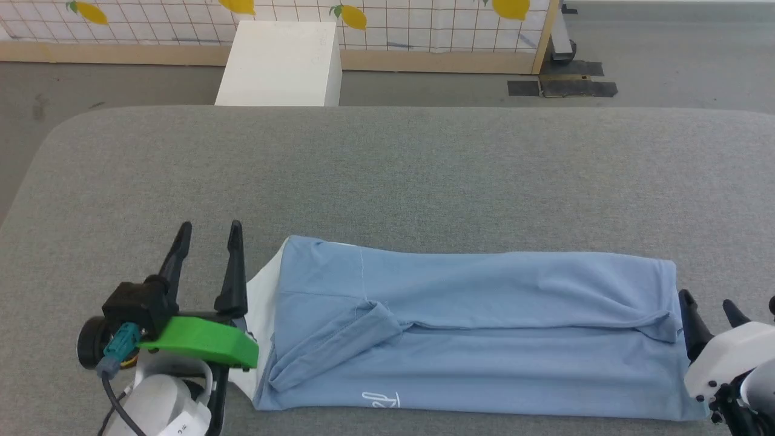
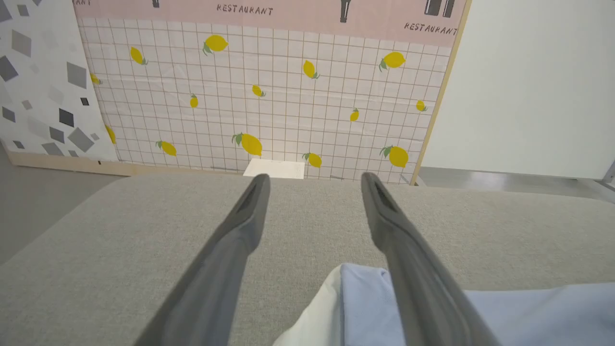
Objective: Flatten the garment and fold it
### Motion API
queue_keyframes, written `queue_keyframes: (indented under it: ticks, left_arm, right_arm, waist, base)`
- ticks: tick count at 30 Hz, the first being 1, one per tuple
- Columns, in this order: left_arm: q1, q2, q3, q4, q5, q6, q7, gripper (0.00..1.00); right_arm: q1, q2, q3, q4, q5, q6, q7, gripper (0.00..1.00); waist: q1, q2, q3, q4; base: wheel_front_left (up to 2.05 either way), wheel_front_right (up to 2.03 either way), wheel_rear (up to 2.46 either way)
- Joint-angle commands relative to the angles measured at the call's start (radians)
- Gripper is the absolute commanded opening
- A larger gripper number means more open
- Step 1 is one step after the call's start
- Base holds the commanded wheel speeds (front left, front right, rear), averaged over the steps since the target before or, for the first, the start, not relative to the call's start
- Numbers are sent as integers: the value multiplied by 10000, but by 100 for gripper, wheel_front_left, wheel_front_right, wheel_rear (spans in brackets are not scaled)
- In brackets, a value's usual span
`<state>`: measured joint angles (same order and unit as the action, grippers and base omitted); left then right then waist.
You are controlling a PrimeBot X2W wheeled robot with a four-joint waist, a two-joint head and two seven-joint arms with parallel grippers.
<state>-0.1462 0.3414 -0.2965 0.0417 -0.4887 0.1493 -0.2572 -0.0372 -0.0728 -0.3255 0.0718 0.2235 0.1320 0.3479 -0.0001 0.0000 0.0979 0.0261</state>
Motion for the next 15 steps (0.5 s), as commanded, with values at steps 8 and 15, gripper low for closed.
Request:
queue_keyframes:
  ticks: [8, 15]
  left_arm:
    - [-356, -840, 1076, 609, 1597, -506, -44, 100]
    - [-234, -1347, 1813, 886, 1999, -925, -44, 100]
  right_arm:
    - [-1349, 215, -822, 1733, -462, -13, 810, 100]
    - [-2172, 222, -1078, 3278, -802, -13, 2147, 100]
  waist:
    - [1, 0, 74, -200]
    - [1, 0, 124, -209]
  base:
    - [0, 0, 0]
    - [0, 0, 0]
